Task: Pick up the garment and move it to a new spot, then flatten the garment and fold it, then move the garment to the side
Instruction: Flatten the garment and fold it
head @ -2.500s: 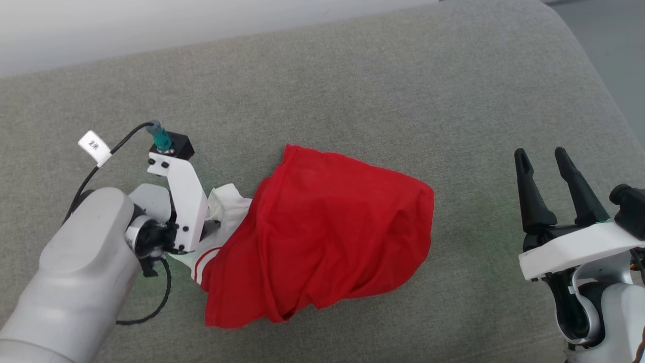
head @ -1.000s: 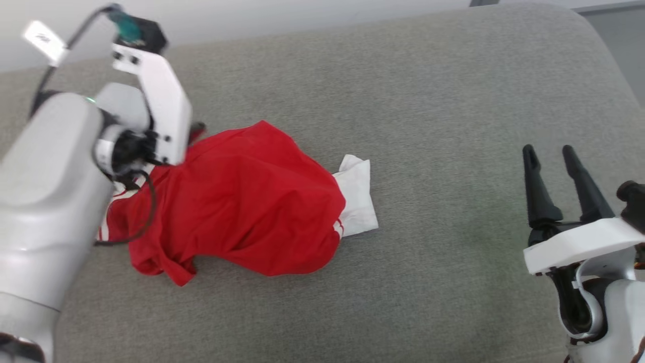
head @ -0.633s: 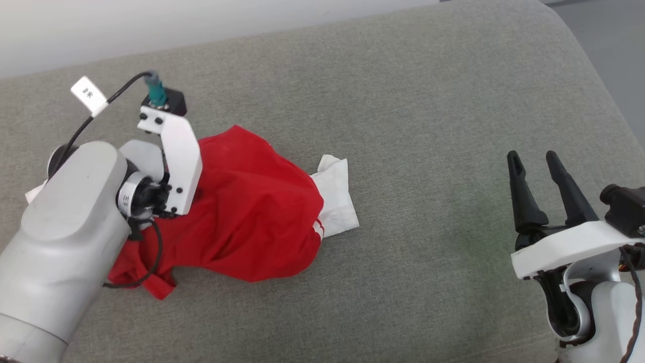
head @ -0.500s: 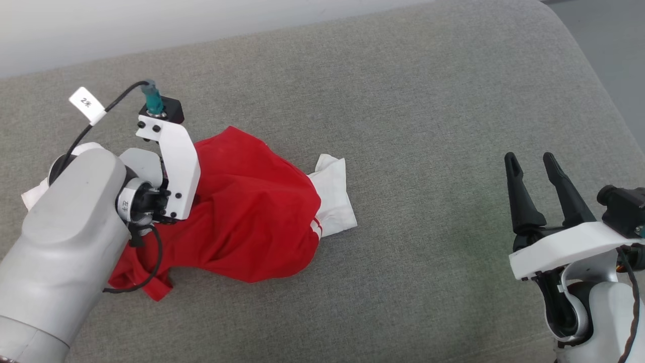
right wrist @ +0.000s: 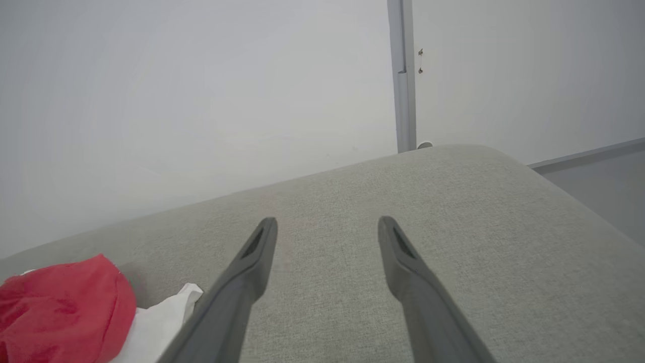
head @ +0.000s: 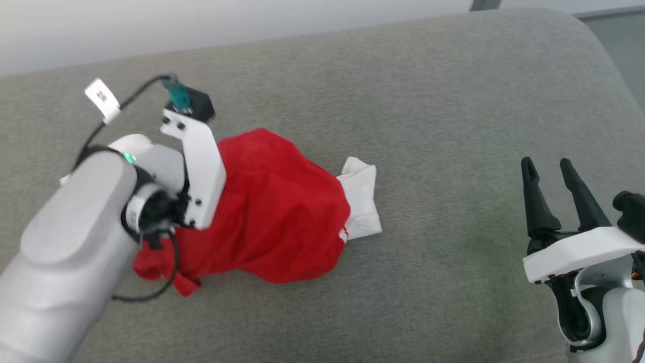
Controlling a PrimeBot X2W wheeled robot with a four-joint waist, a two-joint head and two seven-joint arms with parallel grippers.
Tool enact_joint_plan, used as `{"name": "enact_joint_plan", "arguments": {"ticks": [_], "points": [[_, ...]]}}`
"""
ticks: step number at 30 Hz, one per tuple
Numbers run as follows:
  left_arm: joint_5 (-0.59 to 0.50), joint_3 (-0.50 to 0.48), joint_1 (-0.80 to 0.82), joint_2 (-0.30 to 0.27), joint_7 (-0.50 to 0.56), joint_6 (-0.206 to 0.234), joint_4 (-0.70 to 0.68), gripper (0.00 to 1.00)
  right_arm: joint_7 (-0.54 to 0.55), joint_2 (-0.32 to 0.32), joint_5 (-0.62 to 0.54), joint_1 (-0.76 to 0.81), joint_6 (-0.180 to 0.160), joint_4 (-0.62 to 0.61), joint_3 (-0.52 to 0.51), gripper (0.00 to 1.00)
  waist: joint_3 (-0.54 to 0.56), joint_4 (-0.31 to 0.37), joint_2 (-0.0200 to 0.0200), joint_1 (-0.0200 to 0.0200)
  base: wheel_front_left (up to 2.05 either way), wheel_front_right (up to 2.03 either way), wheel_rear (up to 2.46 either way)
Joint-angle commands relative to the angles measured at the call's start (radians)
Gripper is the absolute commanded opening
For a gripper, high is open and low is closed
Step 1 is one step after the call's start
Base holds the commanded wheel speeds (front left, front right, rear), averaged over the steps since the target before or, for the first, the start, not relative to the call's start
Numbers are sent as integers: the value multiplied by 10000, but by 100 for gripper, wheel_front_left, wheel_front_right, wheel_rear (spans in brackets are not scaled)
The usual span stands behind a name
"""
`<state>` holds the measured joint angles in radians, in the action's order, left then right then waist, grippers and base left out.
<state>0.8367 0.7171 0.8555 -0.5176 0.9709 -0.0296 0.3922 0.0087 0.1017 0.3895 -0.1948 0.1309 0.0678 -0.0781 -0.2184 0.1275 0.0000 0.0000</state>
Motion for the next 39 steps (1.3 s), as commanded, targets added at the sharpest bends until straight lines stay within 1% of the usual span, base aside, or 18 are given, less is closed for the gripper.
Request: {"name": "enact_joint_plan", "arguments": {"ticks": [1, 8, 11, 12, 15, 20, 21, 22, 23, 24, 28, 32, 35, 39], "points": [[114, -32, -353, -206, 138, 169, -571, 0, 64, 23, -32, 50, -3, -83, -29, 100, 28, -172, 0, 0, 0, 0, 0], [569, 55, -1997, -1029, 896, 1119, -3589, 0, 224, 64, -109, 73, -3, -267, -73, 100, -38, -565, 0, 0, 0, 0, 0], [699, 121, -2597, -1249, 1017, 1440, -4350, 0, 264, 76, -107, 12, -3, -314, -42, 100, -107, -694, 0, 0, 0, 0, 0], [731, 124, -2785, -1290, 991, 1540, -4480, 0, 285, 66, -99, -24, -3, -322, -10, 100, -125, -714, 0, 0, 0, 0, 0], [555, 249, -3137, -1342, 865, 1655, -4456, 0, 321, 63, -67, -138, -3, -326, 43, 100, -190, -774, 0, 0, 0, 0, 0], [638, 321, -3415, -1186, 627, 1672, -3999, 0, 355, 71, -13, -187, -3, -275, 179, 100, -227, -817, 0, 0, 0, 0, 0], [614, 334, -3441, -1173, 554, 1614, -3889, 19, 355, 74, -1, -195, -3, -262, 211, 100, -225, -821, 0, 0, 0, 0, 0], [534, 320, -3426, -1142, 412, 1570, -3807, 59, 368, 84, 7, -201, -3, -242, 252, 100, -220, -828, 0, 0, 0, 0, 0], [538, 272, -3433, -1077, 273, 1545, -3725, 93, 379, 93, 34, -202, -3, -215, 301, 100, -205, -840, 0, 0, 0, 0, 0], [558, 230, -3427, -1039, 152, 1526, -3679, 100, 407, 108, 69, -198, -3, -191, 351, 100, -183, -854, 0, 0, 0, 0, 0], [622, -39, -3381, -1015, -339, 1509, -3748, 100, 589, 195, 195, -74, -3, -104, 663, 100, -42, -955, 0, 0, 0, 0, 0], [461, -370, -3392, -1190, -955, 1511, -3968, 100, 1035, 424, 456, 16, -3, -1, 1228, 100, 112, -1153, 0, 0, 0, 0, 0], [255, -594, -3463, -1330, -1659, 1421, -4139, 100, 1577, 660, 720, 91, -3, 144, 1706, 100, 192, -1378, 0, 0, 0, 0, 0], [-256, -824, -3576, -1424, -2910, 1246, -4151, 100, 2333, 1041, 1010, -55, -3, 366, 2259, 100, 258, -1781, 0, 0, 0, 0, 0]]}}
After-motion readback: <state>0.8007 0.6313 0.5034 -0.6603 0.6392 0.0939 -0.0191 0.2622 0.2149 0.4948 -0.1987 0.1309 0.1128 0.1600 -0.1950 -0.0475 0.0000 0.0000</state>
